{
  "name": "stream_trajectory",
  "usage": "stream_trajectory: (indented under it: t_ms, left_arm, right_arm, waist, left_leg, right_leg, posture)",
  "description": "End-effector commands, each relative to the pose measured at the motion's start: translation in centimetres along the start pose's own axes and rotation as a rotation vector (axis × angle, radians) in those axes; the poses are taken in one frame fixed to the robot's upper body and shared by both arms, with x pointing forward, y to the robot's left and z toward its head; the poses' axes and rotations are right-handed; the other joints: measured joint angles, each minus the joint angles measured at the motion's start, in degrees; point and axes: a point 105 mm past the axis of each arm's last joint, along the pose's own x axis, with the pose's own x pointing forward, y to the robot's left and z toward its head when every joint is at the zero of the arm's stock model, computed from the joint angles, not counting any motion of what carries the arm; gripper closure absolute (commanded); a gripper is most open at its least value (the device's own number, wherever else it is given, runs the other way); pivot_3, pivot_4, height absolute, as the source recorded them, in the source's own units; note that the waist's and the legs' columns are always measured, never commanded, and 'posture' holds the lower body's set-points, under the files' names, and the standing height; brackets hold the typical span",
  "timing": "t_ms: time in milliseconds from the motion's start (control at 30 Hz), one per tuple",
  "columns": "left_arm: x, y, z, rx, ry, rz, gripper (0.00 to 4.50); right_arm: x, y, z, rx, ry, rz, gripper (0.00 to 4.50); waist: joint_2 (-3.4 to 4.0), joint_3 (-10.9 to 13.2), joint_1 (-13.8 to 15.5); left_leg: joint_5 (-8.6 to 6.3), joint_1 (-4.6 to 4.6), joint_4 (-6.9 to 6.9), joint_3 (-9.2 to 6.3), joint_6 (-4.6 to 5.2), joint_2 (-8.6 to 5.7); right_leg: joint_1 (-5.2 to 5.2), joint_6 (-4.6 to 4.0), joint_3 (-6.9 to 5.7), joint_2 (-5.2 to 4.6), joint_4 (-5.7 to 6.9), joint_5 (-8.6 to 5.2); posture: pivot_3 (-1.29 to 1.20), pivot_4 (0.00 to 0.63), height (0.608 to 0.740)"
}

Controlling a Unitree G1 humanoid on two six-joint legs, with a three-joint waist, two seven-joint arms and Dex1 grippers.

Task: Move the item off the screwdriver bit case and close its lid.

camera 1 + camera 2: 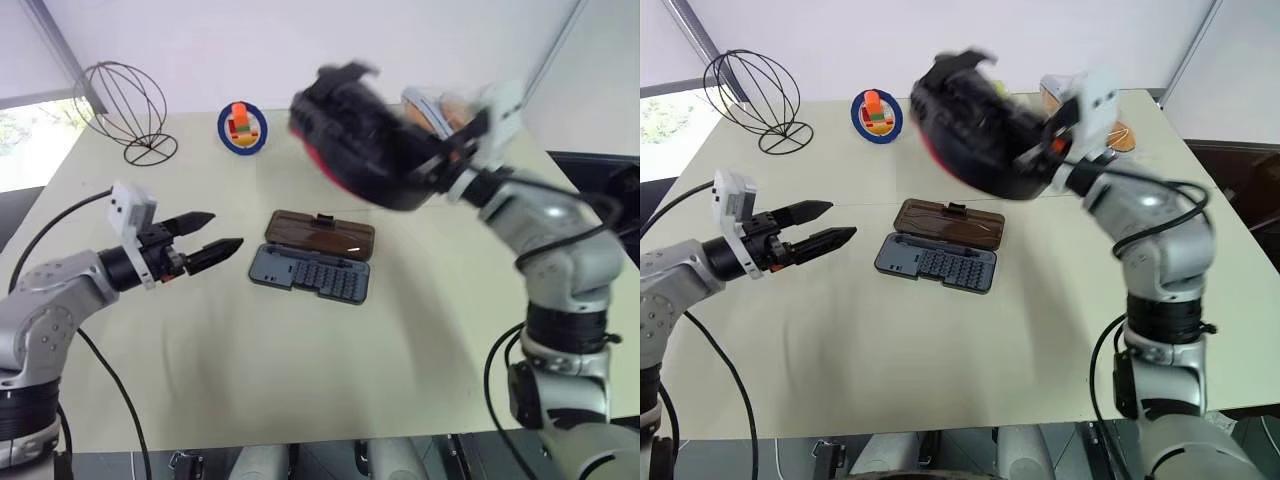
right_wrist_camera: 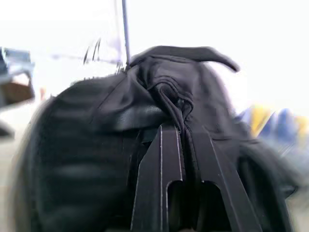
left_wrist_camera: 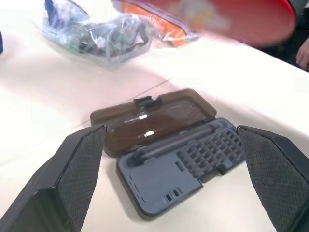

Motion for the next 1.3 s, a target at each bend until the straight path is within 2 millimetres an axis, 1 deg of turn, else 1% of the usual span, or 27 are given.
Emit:
stream_trajectory:
  t_ms: [33,67,167,200,300,400,467,567,633,700,733,800,900,967,1067,1200,1300]
  left_arm:
    - [0.9,-0.5,1.0,0.036,-0.037,-0.042,0.00]
    - [1.3,-0.7,1.2,0.038,-0.043,-0.056,0.00]
    - [2.4,-1.3,1.4,0.043,-0.059,-0.093,0.00]
    - [2.7,-1.5,1.4,0.042,-0.064,-0.101,0.00]
    - [3.5,-1.9,1.3,0.038,-0.074,-0.122,0.00]
    - [3.9,-2.2,1.2,0.034,-0.083,-0.130,0.00]
    - [4.1,-2.4,1.0,0.032,-0.086,-0.135,0.00]
    - [4.4,-2.9,0.5,0.027,-0.077,-0.153,0.00]
    - [4.5,-3.3,-0.2,0.037,-0.051,-0.171,0.00]
    - [4.5,-3.3,-0.7,0.076,-0.037,-0.163,0.00]
    - [4.5,-3.4,-1.0,0.094,-0.021,-0.173,0.00]
    - [4.4,-3.6,-1.4,0.097,-0.002,-0.189,0.00]
    - [4.3,-3.6,-1.6,0.085,-0.004,-0.191,0.00]
    - [4.2,-3.6,-1.7,0.084,-0.002,-0.188,0.00]
    - [4.3,-3.3,-2.0,0.079,0.002,-0.184,0.00]
    - [4.5,-3.2,-2.0,0.073,0.002,-0.190,0.00]
    - [4.8,-3.3,-1.9,0.072,-0.001,-0.199,0.00]
  right_arm:
    - [-1.4,-3.8,2.1,-0.070,-0.043,-0.125,4.41]
    - [-1.9,-5.1,1.6,-0.111,-0.009,-0.174,4.41]
    - [-3.3,-8.5,-0.7,-0.227,0.110,-0.298,4.41]
    - [-3.7,-9.5,-1.2,-0.259,0.135,-0.335,4.41]
    - [-5.2,-13.5,-2.9,-0.367,0.197,-0.502,4.41]
    - [-6.5,-15.9,-4.6,-0.454,0.272,-0.590,4.41]
    - [-7.3,-16.9,-5.7,-0.494,0.327,-0.623,4.41]
    - [-7.8,-17.5,-7.0,-0.498,0.370,-0.640,4.41]
    - [-8.1,-17.7,-7.8,-0.513,0.402,-0.642,4.41]
    - [-8.9,-18.1,-8.6,-0.553,0.465,-0.664,4.41]
    - [-9.5,-18.3,-8.8,-0.545,0.480,-0.688,4.41]
    - [-10.2,-18.5,-8.3,-0.529,0.461,-0.725,4.41]
    - [-10.7,-18.1,-6.5,-0.524,0.389,-0.757,4.41]
    - [-11.1,-17.8,-5.2,-0.548,0.359,-0.771,4.41]
    - [-11.5,-17.3,-3.8,-0.626,0.359,-0.759,4.41]
    - [-12.2,-17.2,-3.1,-0.729,0.400,-0.759,4.41]
    - [-13.0,-17.4,-3.3,-0.740,0.423,-0.779,4.41]
  waist:
    - [0.00,0.0,0.0]
    - [0.00,0.0,0.0]
    - [-0.03,0.0,0.0]
    - [-0.03,0.0,0.0]
    - [-0.02,0.0,-0.4]
    - [-0.01,0.0,-0.6]
    - [-0.01,0.0,-0.7]
    - [-0.02,0.0,-0.7]
    - [-0.02,0.0,-0.8]
    - [-0.01,0.0,-0.9]
    - [-0.03,0.0,-0.9]
    - [-0.03,0.0,-0.6]
    - [-0.03,0.0,-0.1]
    - [-0.03,0.0,0.1]
    - [-0.01,0.0,0.0]
    - [0.00,0.0,-0.1]
    - [-0.01,0.0,-0.3]
  left_leg:
    - [-0.02,0.00,0.00,0.06,0.03,0.00]
    - [-0.02,0.00,0.00,0.08,0.04,-0.01]
    - [-0.02,0.00,0.03,0.29,0.05,-0.02]
    - [-0.03,0.01,0.03,0.43,0.05,-0.01]
    - [-0.03,0.05,0.00,0.64,0.06,0.01]
    - [-0.01,0.07,-0.01,0.74,0.03,0.02]
    - [0.00,0.08,0.00,0.76,0.02,0.04]
    - [0.00,0.12,0.03,0.76,0.02,0.05]
    - [0.00,0.14,0.04,0.76,0.02,0.05]
    - [0.00,0.14,0.05,0.75,0.02,0.05]
    - [0.00,0.16,0.05,0.75,0.02,0.05]
    - [-0.01,0.16,0.08,0.74,0.03,0.05]
    - [-0.02,0.14,0.11,0.71,0.06,0.05]
    - [-0.03,0.10,0.15,0.69,0.07,0.02]
    - [-0.03,0.10,0.16,0.70,0.08,0.01]
    - [-0.05,0.12,0.15,0.71,0.10,0.02]
    - [-0.06,0.13,0.15,0.72,0.13,0.04]
  right_leg:
    - [0.00,0.00,0.03,-0.01,-0.01,0.00]
    - [0.00,0.00,0.04,-0.02,-0.01,0.00]
    - [0.01,0.01,0.06,-0.06,-0.01,0.00]
    - [0.02,0.01,0.08,-0.05,-0.01,0.01]
    - [-0.04,0.02,0.28,-0.01,0.04,0.01]
    - [-0.13,0.02,0.38,0.00,0.10,0.01]
    - [-0.13,0.02,0.44,0.02,0.12,0.02]
    - [-0.12,0.02,0.49,0.03,0.17,0.02]
    - [-0.11,0.02,0.52,0.04,0.19,0.02]
    - [-0.11,0.02,0.55,0.05,0.20,0.02]
    - [-0.11,0.02,0.58,0.05,0.22,0.02]
    - [-0.10,0.02,0.58,0.06,0.23,0.02]
    - [-0.08,0.02,0.57,0.05,0.22,0.02]
    - [-0.08,0.03,0.56,0.02,0.22,0.02]
    - [-0.09,0.03,0.56,0.01,0.22,0.02]
    - [-0.10,0.03,0.56,0.03,0.24,0.02]
    - [-0.09,0.03,0.56,0.06,0.25,0.02]
  posture:
    - [0.00,0.150,0.740]
    - [0.00,0.150,0.740]
    - [0.00,0.150,0.740]
    - [0.00,0.150,0.740]
    - [0.00,0.150,0.740]
    - [0.00,0.150,0.740]
    - [0.00,0.150,0.740]
    - [0.00,0.150,0.740]
    - [0.00,0.150,0.740]
    - [0.00,0.150,0.740]
    - [0.00,0.150,0.740]
    - [0.00,0.150,0.740]
    - [0.00,0.150,0.740]
    - [0.00,0.150,0.740]
    - [0.00,0.150,0.740]
    - [0.00,0.150,0.740]
    - [0.00,0.150,0.740]
